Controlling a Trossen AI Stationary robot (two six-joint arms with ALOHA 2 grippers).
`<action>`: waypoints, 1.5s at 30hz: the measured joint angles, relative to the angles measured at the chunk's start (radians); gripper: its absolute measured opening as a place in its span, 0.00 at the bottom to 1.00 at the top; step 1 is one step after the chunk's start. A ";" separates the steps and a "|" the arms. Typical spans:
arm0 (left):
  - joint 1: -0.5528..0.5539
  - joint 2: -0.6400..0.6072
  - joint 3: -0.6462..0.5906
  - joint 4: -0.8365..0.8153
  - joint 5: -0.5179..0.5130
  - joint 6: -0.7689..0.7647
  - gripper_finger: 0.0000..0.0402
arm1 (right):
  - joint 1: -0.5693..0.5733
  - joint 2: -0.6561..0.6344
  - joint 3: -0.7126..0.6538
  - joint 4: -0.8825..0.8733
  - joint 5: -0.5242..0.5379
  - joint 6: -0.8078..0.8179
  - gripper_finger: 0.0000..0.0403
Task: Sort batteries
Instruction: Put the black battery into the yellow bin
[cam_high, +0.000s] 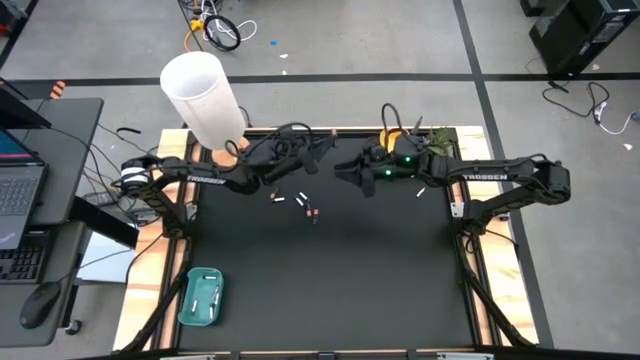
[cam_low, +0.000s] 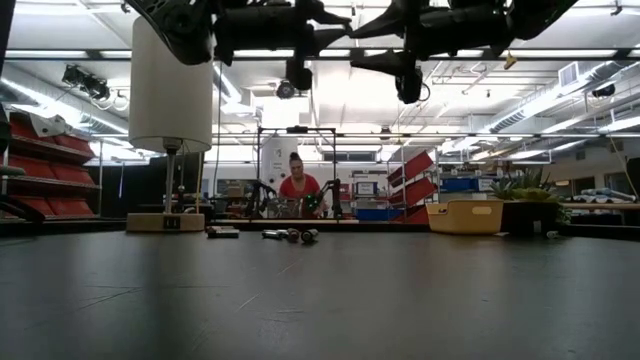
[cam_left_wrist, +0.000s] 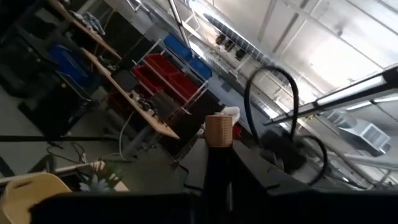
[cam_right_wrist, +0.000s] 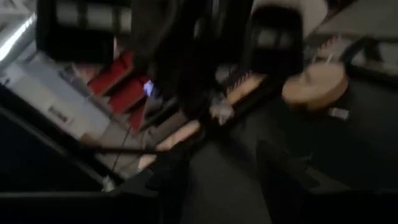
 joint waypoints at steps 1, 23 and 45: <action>-0.006 0.001 0.000 0.000 0.000 0.000 0.13 | -0.003 -0.001 0.000 0.020 0.015 0.000 0.44; -0.090 0.007 0.000 -0.079 -0.003 0.016 0.13 | -0.030 0.000 0.000 0.063 -0.011 0.000 0.41; -0.092 0.008 0.000 -0.098 -0.017 0.026 0.13 | -0.036 0.000 0.000 0.096 -0.005 -0.037 0.38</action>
